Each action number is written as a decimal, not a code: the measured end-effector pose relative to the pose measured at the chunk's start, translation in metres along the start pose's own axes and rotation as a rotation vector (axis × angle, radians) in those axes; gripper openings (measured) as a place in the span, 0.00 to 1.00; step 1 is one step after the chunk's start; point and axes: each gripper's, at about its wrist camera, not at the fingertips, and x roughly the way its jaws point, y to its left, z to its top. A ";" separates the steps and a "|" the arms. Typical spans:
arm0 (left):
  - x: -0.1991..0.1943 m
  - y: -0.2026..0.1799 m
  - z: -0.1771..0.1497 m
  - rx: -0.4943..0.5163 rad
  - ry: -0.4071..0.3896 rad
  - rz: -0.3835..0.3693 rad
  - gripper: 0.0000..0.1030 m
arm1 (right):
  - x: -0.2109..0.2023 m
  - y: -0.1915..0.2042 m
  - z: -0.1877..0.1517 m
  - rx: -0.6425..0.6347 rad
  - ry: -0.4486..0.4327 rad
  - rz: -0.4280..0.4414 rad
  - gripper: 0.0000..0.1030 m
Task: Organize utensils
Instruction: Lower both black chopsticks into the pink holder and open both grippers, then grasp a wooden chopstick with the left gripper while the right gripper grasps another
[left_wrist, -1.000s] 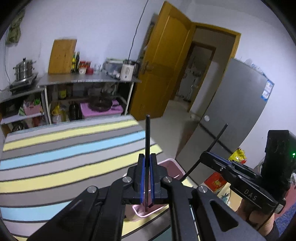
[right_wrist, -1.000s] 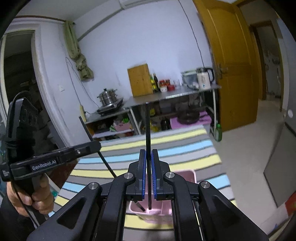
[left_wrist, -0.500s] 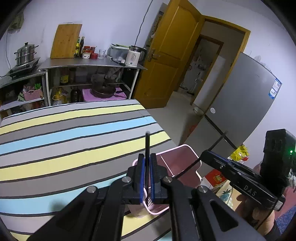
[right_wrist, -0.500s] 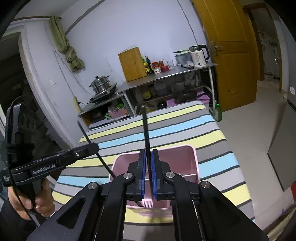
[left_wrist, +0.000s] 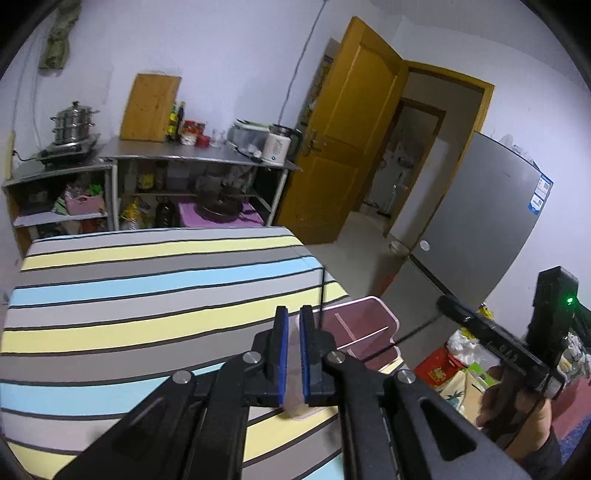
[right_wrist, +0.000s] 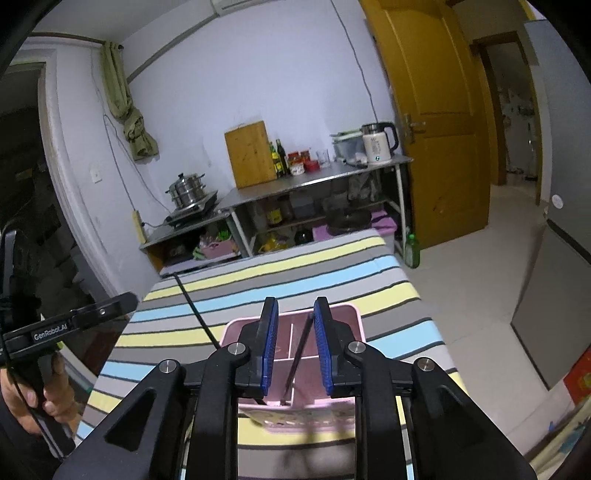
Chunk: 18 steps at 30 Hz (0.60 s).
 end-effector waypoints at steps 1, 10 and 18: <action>-0.006 0.004 -0.004 0.001 -0.007 0.011 0.06 | -0.006 0.001 -0.001 -0.001 -0.010 -0.002 0.20; -0.034 0.048 -0.042 -0.046 -0.009 0.112 0.06 | -0.031 0.023 -0.015 -0.054 -0.038 0.011 0.20; -0.029 0.080 -0.096 -0.129 0.071 0.168 0.06 | -0.035 0.043 -0.036 -0.083 -0.012 0.075 0.20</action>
